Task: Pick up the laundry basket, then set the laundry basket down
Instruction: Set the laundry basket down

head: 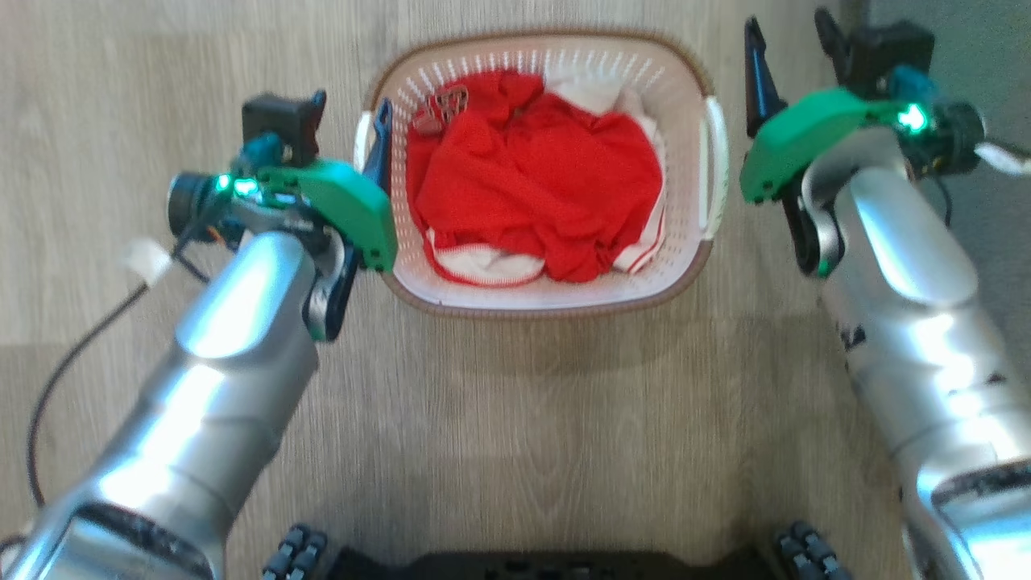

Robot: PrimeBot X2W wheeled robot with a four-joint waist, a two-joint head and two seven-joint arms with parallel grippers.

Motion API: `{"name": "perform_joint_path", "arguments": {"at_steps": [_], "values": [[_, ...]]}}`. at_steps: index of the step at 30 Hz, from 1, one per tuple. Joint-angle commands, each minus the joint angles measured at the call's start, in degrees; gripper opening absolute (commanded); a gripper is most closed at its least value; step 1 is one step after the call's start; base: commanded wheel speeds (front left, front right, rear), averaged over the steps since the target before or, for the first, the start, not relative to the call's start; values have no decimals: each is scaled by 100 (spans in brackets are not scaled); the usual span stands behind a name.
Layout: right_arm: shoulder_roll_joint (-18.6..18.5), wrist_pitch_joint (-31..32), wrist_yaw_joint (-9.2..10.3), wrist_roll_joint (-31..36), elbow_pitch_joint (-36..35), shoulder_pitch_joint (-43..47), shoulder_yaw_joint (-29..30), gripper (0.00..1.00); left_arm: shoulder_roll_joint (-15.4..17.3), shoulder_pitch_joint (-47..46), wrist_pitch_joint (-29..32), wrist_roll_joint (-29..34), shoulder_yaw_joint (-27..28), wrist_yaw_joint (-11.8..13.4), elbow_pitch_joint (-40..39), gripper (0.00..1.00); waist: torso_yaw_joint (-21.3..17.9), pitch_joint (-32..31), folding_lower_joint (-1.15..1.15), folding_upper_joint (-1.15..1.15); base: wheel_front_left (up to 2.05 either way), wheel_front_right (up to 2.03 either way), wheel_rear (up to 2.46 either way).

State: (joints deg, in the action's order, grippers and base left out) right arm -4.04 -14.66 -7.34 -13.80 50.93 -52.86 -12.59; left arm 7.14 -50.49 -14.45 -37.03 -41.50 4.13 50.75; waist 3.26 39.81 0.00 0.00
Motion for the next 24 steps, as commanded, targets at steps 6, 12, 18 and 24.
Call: {"name": "perform_joint_path", "arguments": {"at_steps": [6,12,18,24], "values": [[116,-34,-14,105,-896,966,135,100,184,954,-54,741,954,44,-929,100,16,-938,0,0,0,0,0],[116,-34,-14,94,-1539,1741,249,100,37,1888,-54,1358,1641,-47,-1729,100,50,-1608,0,0,0,0,0],[116,-34,-14,54,-2057,2415,313,100,-117,2635,-54,1746,2111,-110,-2307,100,66,-2110,0,0,0,0,0],[116,-34,-14,33,-2581,3054,335,100,-257,3381,-54,2045,2594,-170,-2891,100,51,-2615,0,0,0,0,0]]}}
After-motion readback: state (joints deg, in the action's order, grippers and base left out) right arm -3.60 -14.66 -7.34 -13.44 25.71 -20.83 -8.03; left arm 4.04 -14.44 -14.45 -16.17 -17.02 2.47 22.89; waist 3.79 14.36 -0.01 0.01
